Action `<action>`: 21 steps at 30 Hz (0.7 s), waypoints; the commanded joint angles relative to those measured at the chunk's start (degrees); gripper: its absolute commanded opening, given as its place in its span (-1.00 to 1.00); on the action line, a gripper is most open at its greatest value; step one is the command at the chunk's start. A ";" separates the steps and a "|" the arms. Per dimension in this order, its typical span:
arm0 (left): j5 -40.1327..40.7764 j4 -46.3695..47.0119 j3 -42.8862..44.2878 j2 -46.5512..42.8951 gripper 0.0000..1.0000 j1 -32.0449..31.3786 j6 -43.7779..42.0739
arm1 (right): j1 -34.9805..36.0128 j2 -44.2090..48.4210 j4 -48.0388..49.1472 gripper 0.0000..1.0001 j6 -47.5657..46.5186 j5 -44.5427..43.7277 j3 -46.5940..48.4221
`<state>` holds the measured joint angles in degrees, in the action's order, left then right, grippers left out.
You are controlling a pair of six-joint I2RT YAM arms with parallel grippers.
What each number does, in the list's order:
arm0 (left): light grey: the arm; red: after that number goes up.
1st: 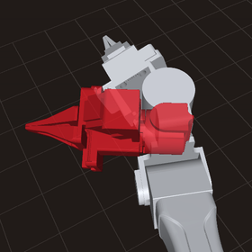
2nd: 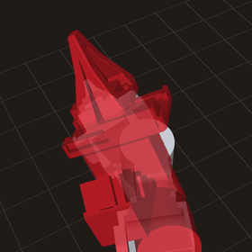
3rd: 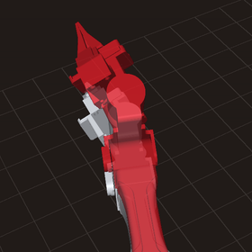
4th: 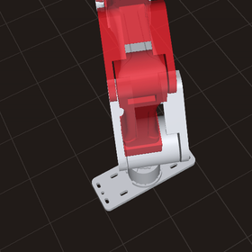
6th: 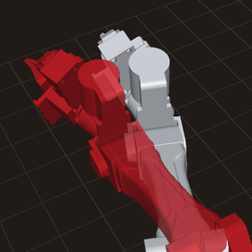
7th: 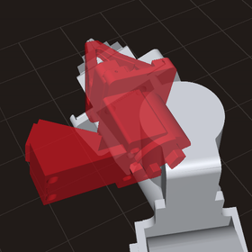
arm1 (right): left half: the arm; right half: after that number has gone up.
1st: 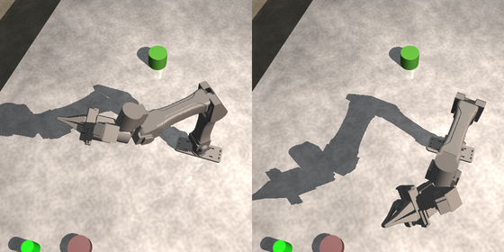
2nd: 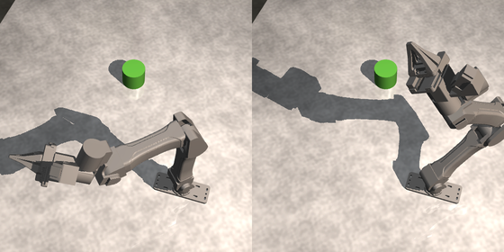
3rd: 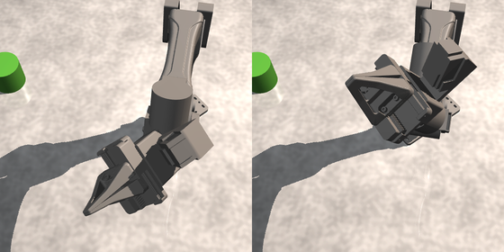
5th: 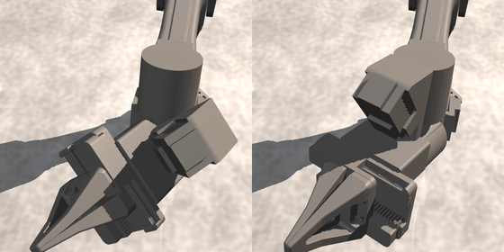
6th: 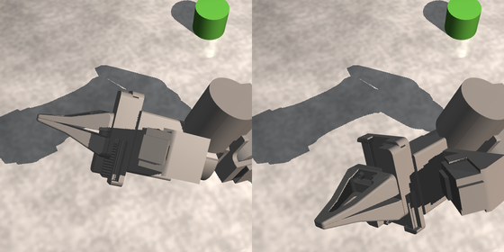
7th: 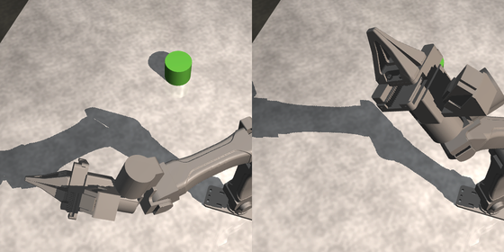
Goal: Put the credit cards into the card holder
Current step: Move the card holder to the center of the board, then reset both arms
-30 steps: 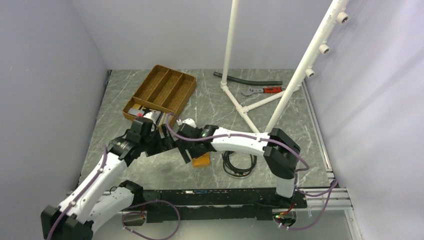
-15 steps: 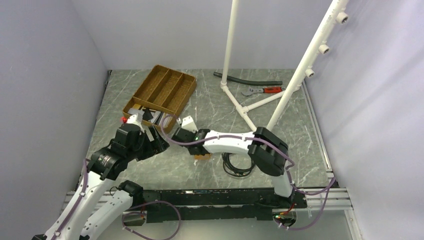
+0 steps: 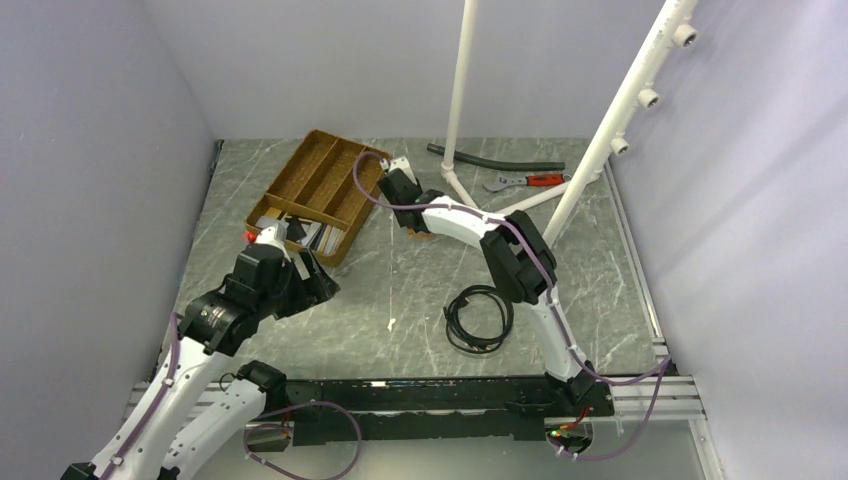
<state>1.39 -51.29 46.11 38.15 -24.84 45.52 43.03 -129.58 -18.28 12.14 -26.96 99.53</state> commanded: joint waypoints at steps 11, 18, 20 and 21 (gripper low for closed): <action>2.97 3.06 22.63 4.53 0.80 -0.12 -8.36 | 5.38 25.88 -32.43 0.83 -1.28 2.18 21.68; 3.92 11.06 38.52 8.59 0.83 -0.12 -16.35 | 12.17 50.30 -25.20 0.99 -7.08 1.49 15.83; 4.30 13.82 40.88 9.26 0.83 -0.10 -18.76 | 13.41 57.38 -18.07 0.99 -8.95 2.38 10.89; 4.35 14.98 41.89 9.57 0.83 -0.12 -19.25 | 13.62 60.63 -15.11 0.99 -9.72 3.20 8.22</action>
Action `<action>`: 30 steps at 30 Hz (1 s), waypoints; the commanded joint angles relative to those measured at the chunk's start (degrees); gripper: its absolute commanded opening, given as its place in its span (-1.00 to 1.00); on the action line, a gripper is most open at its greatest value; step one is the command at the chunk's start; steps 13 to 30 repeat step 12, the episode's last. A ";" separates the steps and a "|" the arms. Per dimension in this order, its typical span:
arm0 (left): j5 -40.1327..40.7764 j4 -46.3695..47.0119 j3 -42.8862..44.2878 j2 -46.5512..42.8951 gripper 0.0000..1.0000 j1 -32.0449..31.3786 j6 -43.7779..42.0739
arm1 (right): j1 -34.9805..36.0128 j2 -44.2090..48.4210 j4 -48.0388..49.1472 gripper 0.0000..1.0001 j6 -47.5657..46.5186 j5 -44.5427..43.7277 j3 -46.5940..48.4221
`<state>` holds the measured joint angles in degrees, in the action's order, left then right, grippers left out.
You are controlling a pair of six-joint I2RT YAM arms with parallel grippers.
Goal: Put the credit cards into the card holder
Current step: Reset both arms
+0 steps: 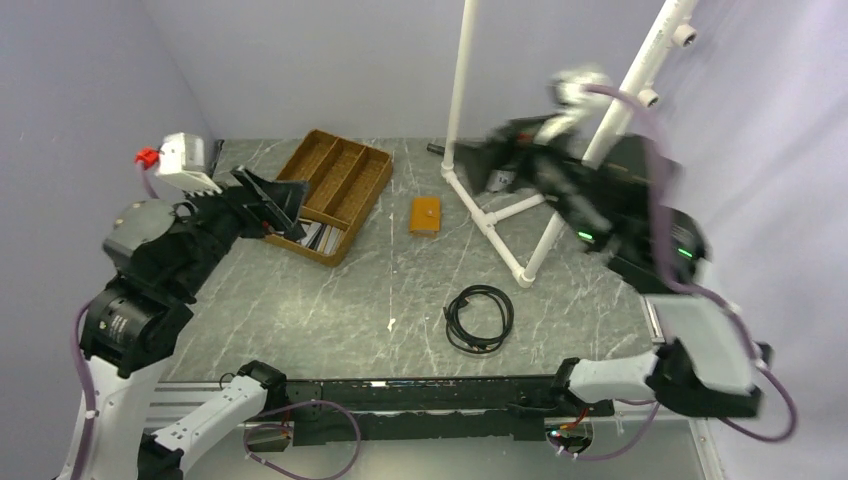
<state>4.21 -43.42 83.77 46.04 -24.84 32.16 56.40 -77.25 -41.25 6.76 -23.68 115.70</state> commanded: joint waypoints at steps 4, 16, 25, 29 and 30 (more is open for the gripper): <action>1.42 9.59 7.51 2.74 0.84 -0.12 -8.66 | 0.12 18.13 15.34 0.99 -7.02 -0.75 -15.60; 1.60 9.40 11.95 3.65 0.84 -0.12 -10.32 | 0.29 26.90 19.27 1.00 -7.48 -5.07 -22.27; 1.60 9.40 11.95 3.65 0.84 -0.12 -10.32 | 0.29 26.90 19.27 1.00 -7.48 -5.07 -22.27; 1.60 9.40 11.95 3.65 0.84 -0.12 -10.32 | 0.29 26.90 19.27 1.00 -7.48 -5.07 -22.27; 1.60 9.40 11.95 3.65 0.84 -0.12 -10.32 | 0.29 26.90 19.27 1.00 -7.48 -5.07 -22.27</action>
